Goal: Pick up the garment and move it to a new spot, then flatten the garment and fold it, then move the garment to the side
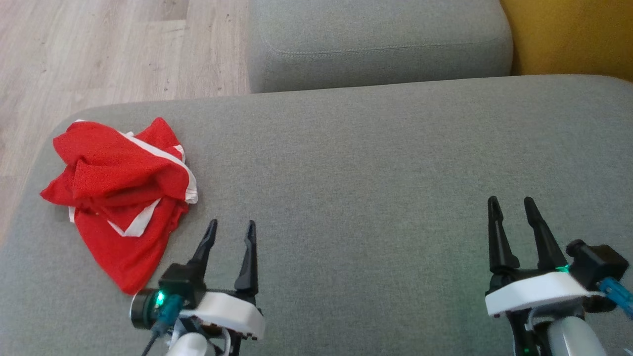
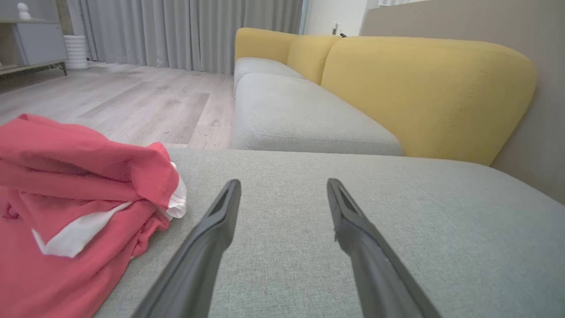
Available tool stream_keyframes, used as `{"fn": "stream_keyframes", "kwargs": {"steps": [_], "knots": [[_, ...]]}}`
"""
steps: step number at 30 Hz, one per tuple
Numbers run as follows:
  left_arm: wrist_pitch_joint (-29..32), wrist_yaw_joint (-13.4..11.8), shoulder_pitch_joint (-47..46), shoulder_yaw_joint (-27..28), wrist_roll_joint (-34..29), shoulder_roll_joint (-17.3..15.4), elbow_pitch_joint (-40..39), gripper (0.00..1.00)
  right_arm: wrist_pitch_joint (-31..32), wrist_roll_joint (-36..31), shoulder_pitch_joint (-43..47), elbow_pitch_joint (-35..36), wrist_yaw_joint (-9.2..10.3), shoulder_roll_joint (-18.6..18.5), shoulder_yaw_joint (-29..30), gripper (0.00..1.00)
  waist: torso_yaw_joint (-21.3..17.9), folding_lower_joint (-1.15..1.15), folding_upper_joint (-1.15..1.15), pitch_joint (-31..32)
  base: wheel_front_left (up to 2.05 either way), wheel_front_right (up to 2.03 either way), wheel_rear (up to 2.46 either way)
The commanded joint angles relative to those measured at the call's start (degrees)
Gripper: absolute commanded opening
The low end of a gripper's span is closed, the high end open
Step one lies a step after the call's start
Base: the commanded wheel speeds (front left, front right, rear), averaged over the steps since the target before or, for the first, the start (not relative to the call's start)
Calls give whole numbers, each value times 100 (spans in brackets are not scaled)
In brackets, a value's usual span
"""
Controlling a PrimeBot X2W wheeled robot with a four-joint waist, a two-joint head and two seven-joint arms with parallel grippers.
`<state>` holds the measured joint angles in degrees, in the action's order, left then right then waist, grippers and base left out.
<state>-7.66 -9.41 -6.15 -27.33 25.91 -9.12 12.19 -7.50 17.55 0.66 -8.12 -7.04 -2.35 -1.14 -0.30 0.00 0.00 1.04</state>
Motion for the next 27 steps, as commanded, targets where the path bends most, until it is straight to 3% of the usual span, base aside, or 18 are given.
{"fn": "stream_keyframes", "kwargs": {"steps": [1, 9, 17, 22, 27], "knots": [[-83, -79, -402, -8, -243, -128, -160, 100, -94, -303, -143, 239, -31, -41, -107, 100, -5, 0, 0, -1, 0, 0, 0], [-234, -369, -637, -550, -928, -236, 25, 100, -246, -1133, -110, 297, -34, -44, -142, 100, -32, 0, 0, 3, 0, 0, 0], [-351, -562, -511, -485, -741, -168, -201, 100, -364, -1230, -59, 324, -37, -46, -147, 100, -44, 0, 0, -4, 0, 0, 0], [-435, -462, -257, -236, -473, -80, -453, 100, -449, -481, 33, 228, -39, -47, -124, 100, -36, 0, 0, 0, 0, 0, 0], [-518, -262, -11, 91, -366, 95, -492, 100, -533, -396, 103, 215, -40, -49, -225, 100, -25, 0, 0, 34, 0, 0, 0]]}}
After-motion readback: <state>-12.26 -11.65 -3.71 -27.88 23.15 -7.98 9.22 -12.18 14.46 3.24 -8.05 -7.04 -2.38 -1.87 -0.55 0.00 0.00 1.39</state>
